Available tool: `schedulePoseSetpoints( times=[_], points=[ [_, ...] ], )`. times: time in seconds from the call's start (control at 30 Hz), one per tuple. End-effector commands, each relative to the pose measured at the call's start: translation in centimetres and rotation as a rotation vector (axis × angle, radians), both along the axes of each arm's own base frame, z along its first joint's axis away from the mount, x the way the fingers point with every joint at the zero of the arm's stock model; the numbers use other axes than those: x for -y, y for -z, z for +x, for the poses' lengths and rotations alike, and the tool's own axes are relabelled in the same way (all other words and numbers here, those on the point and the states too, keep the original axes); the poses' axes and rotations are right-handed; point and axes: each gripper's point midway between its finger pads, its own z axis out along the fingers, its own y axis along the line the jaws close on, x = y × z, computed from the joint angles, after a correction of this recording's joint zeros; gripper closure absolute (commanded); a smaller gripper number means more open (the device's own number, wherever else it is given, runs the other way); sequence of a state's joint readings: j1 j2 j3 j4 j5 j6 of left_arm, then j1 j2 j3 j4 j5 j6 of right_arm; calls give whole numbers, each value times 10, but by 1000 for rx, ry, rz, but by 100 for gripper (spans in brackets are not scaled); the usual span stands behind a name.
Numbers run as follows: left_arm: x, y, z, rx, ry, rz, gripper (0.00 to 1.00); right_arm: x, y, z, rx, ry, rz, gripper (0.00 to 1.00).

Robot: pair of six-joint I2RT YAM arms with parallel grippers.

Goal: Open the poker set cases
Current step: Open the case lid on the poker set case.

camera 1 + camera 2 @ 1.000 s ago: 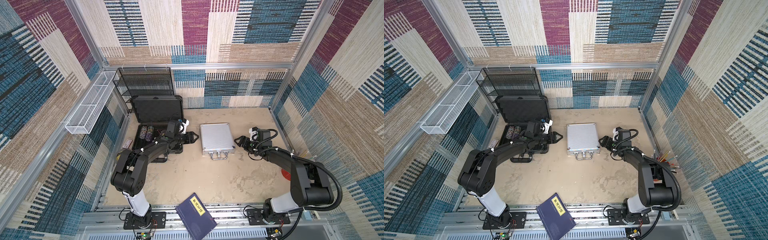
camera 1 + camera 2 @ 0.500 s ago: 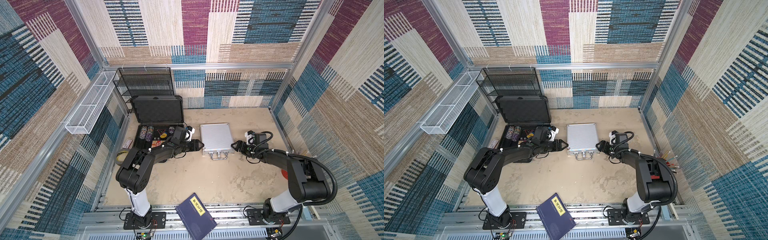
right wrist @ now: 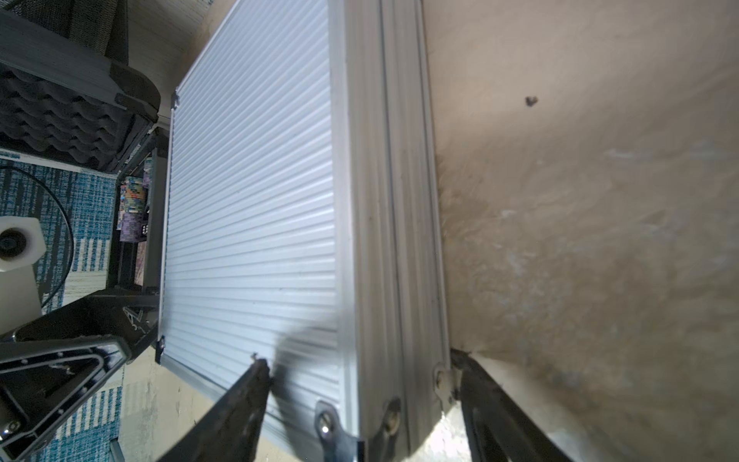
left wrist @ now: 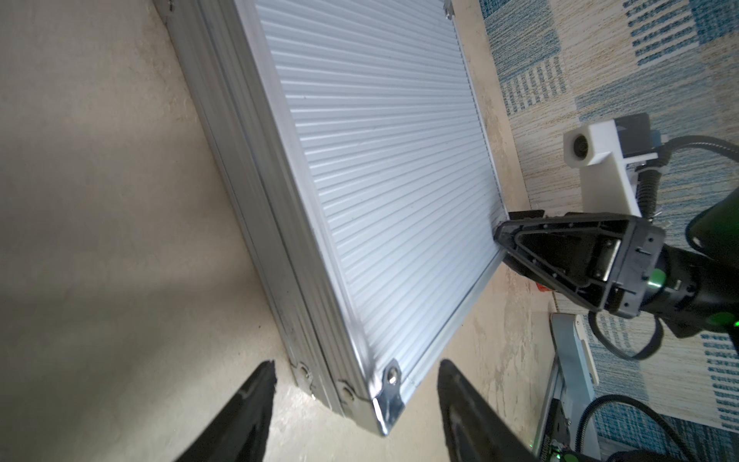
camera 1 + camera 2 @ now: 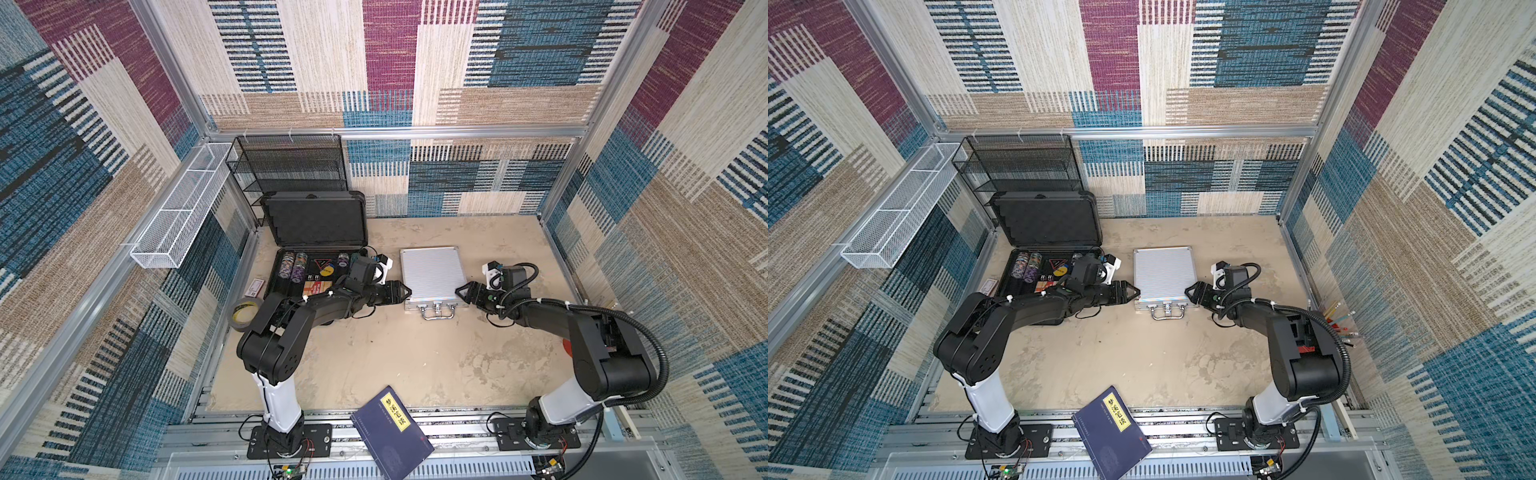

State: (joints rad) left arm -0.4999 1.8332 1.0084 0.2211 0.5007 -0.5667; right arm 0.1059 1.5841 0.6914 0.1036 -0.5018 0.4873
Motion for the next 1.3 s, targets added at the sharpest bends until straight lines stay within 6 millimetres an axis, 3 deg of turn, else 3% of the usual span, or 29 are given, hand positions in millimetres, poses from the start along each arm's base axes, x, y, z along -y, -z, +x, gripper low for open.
schedulePoseSetpoints(
  times=[0.0, 0.33, 0.53, 1.0, 1.27],
  points=[
    [6, -7, 2, 18, 4, -36, 34, -7, -9, 2, 8, -5, 34, 25],
    [23, -9, 0, 22, 33, -65, 34, -10, -39, 1, 56, 5, 72, 35],
    [31, -21, 1, 43, 46, -89, 34, -19, -43, -7, 41, -12, 154, 37],
    [33, -51, 4, 93, 52, -122, 34, -23, -51, -17, 31, 45, 336, 37],
    [33, -58, 4, 104, 53, -124, 34, -11, -58, -23, 45, 98, 384, 28]
  ],
)
